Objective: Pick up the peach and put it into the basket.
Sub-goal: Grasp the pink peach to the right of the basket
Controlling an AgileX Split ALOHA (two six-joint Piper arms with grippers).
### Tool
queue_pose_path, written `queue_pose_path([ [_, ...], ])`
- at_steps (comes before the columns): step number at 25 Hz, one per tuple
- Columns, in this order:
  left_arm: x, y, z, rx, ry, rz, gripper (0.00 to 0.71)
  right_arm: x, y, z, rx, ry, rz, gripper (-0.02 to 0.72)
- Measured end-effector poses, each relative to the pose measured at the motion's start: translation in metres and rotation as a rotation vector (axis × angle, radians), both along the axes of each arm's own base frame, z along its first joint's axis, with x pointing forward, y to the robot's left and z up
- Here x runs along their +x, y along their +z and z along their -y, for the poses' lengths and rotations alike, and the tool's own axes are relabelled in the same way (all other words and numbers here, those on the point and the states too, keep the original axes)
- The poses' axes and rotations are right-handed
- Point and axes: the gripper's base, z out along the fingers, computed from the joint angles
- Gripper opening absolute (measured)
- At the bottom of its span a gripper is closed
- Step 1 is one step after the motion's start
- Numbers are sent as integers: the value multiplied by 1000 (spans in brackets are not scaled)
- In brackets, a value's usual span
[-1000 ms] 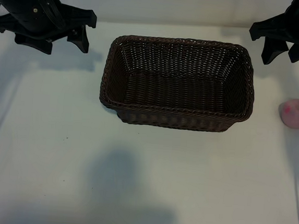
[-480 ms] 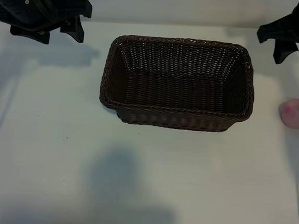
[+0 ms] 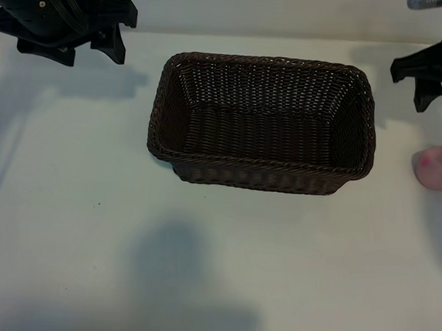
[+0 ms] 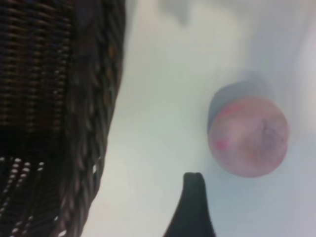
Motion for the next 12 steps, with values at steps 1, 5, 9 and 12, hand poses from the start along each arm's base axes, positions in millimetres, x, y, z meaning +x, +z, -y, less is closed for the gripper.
queue_pose_path([
  [1,1,-3,0,2,0,-8,585,0,-4,2,-1,-5,1,575],
  [5,7,-16,2,10,0,-40,585,-1,-20,15,4,-47,-5,575],
  [9,10,-16,2,6,3,-21,585,-5,-42,38,5,-106,-22,574],
  [12,11,-15,2,1,6,1,585,-11,-60,50,31,-148,-41,574],
])
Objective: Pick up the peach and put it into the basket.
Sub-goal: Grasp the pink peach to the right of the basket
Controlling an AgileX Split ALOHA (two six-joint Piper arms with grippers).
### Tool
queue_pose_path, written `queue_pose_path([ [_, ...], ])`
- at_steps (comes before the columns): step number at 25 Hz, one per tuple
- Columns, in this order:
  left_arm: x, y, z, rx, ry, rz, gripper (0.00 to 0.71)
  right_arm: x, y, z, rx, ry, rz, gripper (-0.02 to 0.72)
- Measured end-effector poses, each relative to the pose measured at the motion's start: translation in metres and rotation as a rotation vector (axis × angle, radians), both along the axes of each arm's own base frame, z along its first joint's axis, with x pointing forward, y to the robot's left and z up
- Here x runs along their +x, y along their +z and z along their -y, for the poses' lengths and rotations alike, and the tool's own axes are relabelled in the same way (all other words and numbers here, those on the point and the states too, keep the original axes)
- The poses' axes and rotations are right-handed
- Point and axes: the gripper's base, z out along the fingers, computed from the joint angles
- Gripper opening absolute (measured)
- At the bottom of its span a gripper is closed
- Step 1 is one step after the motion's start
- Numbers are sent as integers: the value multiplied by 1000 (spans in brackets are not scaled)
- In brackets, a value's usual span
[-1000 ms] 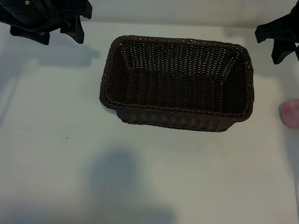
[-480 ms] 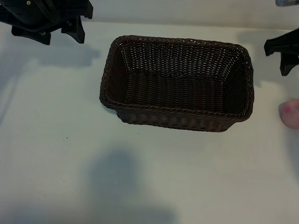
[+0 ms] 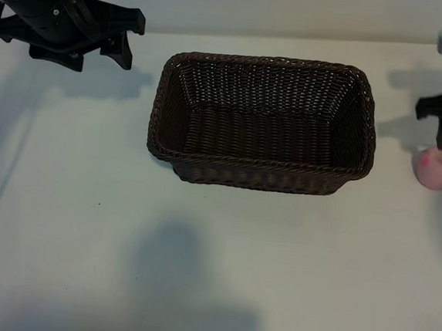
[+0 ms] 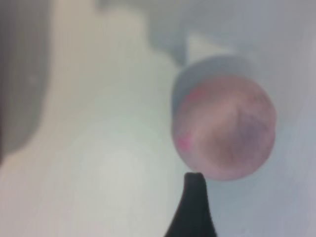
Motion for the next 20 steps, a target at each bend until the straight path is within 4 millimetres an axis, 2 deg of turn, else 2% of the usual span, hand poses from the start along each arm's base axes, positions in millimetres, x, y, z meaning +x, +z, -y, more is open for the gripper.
queue_pose_path([
  [3,0,0,0,0,0,2,585,-3,-11,3,26,-4,15,574],
  [9,0,0,0,-1,0,3,584,0,-20,1,56,-15,65,574],
  [15,0,0,0,-1,0,3,583,3,-50,1,44,-11,-3,560],
  [16,0,0,0,-1,0,3,583,3,-54,1,43,-11,-14,538],
  [18,0,0,0,-1,0,3,583,3,-58,1,42,-12,-22,447],
  [20,0,0,0,-1,0,3,583,3,-58,1,41,-11,-20,277],
])
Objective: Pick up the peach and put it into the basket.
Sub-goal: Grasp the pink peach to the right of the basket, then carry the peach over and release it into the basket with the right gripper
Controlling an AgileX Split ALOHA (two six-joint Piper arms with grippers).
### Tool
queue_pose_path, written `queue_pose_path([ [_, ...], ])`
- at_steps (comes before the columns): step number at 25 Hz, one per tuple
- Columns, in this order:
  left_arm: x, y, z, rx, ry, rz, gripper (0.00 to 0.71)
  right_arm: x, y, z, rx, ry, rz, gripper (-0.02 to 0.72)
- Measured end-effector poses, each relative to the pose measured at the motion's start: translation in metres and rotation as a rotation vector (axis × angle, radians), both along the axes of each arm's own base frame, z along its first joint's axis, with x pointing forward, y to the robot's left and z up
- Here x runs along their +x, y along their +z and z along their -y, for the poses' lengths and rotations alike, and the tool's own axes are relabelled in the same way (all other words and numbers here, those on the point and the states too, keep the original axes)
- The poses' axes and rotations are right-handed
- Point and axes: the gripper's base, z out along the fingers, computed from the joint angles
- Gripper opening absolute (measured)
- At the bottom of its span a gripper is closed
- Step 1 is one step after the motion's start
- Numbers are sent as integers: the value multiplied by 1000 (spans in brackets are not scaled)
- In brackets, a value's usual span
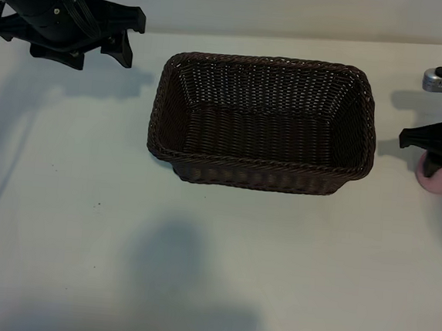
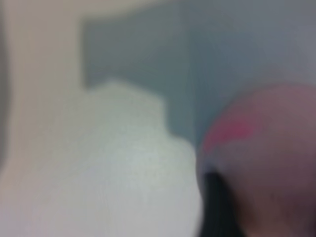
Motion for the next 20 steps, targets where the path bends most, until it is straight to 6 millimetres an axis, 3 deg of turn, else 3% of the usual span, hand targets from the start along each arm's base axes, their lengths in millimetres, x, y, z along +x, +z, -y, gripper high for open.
queue_pose_path([
  [2,0,0,0,0,0,0,583,0,0,0,-2,2,0,124],
  [5,0,0,0,0,0,0,581,0,0,0,-2,-2,0,50],
  [9,0,0,0,0,0,0,581,-2,13,0,1,-2,24,43],
  [20,0,0,0,1,-1,-1,581,-28,99,2,30,-6,189,43],
])
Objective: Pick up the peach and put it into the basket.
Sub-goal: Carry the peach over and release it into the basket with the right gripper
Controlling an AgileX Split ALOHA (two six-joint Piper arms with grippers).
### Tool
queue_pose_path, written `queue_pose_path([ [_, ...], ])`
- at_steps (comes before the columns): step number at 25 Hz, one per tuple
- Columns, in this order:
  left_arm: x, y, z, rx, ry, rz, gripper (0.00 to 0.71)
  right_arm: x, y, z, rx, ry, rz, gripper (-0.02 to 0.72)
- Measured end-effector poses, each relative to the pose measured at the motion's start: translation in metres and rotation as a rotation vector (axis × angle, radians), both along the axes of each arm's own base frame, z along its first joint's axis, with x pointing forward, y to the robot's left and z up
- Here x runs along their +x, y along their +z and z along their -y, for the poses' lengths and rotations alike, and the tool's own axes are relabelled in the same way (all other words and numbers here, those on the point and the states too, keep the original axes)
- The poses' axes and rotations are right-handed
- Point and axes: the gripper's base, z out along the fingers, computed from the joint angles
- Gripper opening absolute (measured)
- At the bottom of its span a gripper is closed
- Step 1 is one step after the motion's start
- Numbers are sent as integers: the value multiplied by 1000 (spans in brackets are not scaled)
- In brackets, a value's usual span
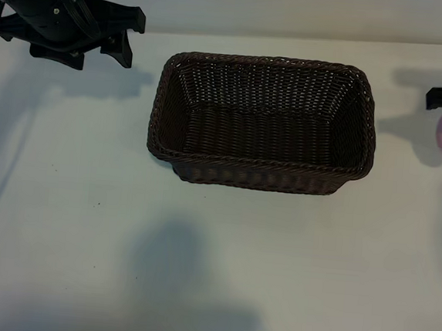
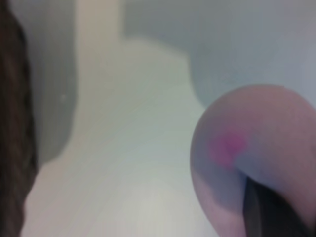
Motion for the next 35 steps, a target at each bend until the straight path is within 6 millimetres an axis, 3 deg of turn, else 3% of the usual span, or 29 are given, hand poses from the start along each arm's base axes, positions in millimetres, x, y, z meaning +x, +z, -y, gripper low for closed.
queue_pose_path([
  [6,0,0,0,0,0,0,581,-11,16,-14,51,38,14,43],
  [19,0,0,0,0,0,0,581,-25,64,-138,191,345,145,43],
  [24,0,0,0,0,0,0,581,-10,43,-157,190,360,130,43],
  [31,0,0,0,0,0,0,581,12,-14,-169,157,341,33,46],
  [35,0,0,0,0,0,1,581,16,-28,-172,159,332,10,118],
])
